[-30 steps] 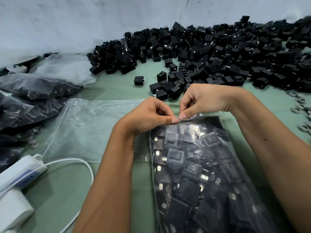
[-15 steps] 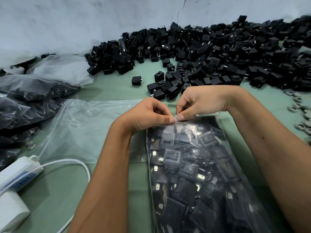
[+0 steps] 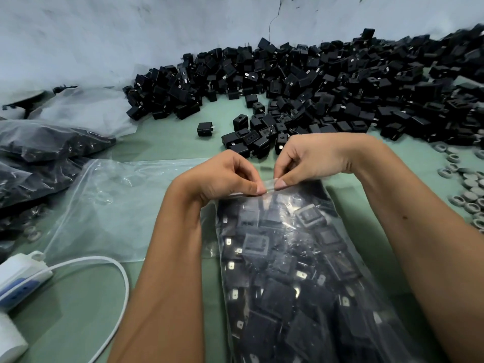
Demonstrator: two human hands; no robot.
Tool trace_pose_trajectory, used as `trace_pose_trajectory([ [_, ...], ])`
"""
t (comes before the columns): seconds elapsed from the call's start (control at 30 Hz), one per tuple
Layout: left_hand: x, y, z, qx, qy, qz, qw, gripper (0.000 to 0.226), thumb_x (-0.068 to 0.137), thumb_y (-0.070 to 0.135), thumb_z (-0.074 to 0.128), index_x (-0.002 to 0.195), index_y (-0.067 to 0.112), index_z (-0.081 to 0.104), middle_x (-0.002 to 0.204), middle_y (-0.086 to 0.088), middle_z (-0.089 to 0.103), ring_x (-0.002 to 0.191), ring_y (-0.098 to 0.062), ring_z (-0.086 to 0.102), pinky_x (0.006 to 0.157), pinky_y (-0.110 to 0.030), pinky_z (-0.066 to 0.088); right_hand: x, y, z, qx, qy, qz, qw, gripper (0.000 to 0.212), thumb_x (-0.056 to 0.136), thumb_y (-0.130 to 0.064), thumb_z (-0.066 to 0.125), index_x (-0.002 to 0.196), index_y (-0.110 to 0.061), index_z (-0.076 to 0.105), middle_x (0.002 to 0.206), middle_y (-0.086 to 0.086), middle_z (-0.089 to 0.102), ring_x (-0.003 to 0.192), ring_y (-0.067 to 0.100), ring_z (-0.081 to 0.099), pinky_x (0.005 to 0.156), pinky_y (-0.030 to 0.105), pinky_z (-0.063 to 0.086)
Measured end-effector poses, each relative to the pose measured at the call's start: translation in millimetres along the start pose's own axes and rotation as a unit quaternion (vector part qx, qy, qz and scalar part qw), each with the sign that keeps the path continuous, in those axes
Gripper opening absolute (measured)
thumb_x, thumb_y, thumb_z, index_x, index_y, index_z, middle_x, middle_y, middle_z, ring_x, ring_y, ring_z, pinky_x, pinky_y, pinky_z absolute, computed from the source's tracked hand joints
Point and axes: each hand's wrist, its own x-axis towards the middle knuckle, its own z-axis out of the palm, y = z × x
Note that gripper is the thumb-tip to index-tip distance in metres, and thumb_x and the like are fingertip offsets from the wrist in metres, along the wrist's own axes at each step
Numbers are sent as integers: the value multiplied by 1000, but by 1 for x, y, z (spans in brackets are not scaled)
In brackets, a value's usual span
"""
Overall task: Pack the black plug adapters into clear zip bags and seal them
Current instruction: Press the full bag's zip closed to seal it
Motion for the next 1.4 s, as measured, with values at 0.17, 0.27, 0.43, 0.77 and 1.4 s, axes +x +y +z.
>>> trace_pose_trajectory([
  [0.17, 7, 3, 0, 33, 9, -15, 999, 6, 81, 17, 85, 82, 12, 81, 73, -5, 74, 66, -8, 62, 70, -23, 47, 0, 5, 2, 26, 20, 9, 999, 8, 91, -26, 77, 86, -22, 81, 79, -2, 77, 71, 4, 66, 71, 23, 50],
  [0.27, 10, 5, 6, 24, -1, 3, 1000, 6, 83, 15, 84, 82, 10, 80, 65, 0, 71, 57, -5, 58, 56, -13, 44, 1, 5, 2, 24, 12, 11, 1000, 11, 92, -29, 76, 85, -24, 82, 78, 0, 75, 71, 5, 61, 73, 25, 49],
  [0.43, 12, 4, 8, 33, 6, 23, 999, 10, 84, 14, 83, 85, 5, 80, 74, -9, 75, 69, -15, 65, 70, -27, 53, -1, 7, -1, 37, 13, 17, 999, 12, 89, -30, 79, 77, -31, 81, 70, -9, 73, 62, -4, 60, 60, 9, 45],
  [0.77, 14, 10, 10, 69, 14, 12, 997, 11, 87, 13, 80, 80, 4, 77, 60, 1, 64, 54, -6, 52, 55, -16, 41, -1, 10, 1, 39, 22, 1, 999, 7, 90, -23, 78, 84, -20, 80, 75, 3, 76, 66, 7, 66, 61, 14, 50],
  [1.4, 20, 24, 27, 113, 17, 33, 993, 10, 91, 21, 76, 86, 13, 79, 86, -11, 76, 74, -12, 63, 82, -41, 55, -9, 19, -2, 24, 44, 8, 999, 13, 90, -29, 78, 81, -20, 79, 60, -7, 67, 53, -1, 55, 54, 10, 42],
])
